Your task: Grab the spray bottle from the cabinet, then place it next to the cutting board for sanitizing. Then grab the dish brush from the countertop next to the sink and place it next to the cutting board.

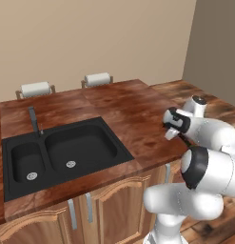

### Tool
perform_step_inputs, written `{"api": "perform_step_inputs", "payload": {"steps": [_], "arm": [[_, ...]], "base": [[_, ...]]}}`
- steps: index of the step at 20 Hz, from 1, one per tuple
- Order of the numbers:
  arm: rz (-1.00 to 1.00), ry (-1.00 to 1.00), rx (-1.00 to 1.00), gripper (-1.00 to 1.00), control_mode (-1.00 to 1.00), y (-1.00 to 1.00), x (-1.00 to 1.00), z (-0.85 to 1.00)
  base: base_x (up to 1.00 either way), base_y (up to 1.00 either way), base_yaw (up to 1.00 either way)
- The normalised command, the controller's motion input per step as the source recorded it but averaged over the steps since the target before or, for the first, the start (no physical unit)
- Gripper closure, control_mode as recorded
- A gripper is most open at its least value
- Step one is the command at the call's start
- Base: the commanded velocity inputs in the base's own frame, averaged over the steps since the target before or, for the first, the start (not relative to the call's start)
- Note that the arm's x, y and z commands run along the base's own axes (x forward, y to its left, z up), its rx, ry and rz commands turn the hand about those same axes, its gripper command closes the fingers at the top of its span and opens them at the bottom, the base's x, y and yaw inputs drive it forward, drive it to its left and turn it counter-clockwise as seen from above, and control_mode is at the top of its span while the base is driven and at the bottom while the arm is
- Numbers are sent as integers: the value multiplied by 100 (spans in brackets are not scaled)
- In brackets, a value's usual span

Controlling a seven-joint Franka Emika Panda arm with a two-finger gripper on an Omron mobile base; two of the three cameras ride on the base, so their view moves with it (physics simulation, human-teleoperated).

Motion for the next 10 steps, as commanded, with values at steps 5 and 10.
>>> {"api": "perform_step_inputs", "payload": {"steps": [5, 10], "arm": [[24, -32, -13, 100, -100, 28, -32, 100], [16, -33, -4, 100, -100, 30, -54, 96]], "base": [[0, 0, 0], [0, 0, 0]]}}
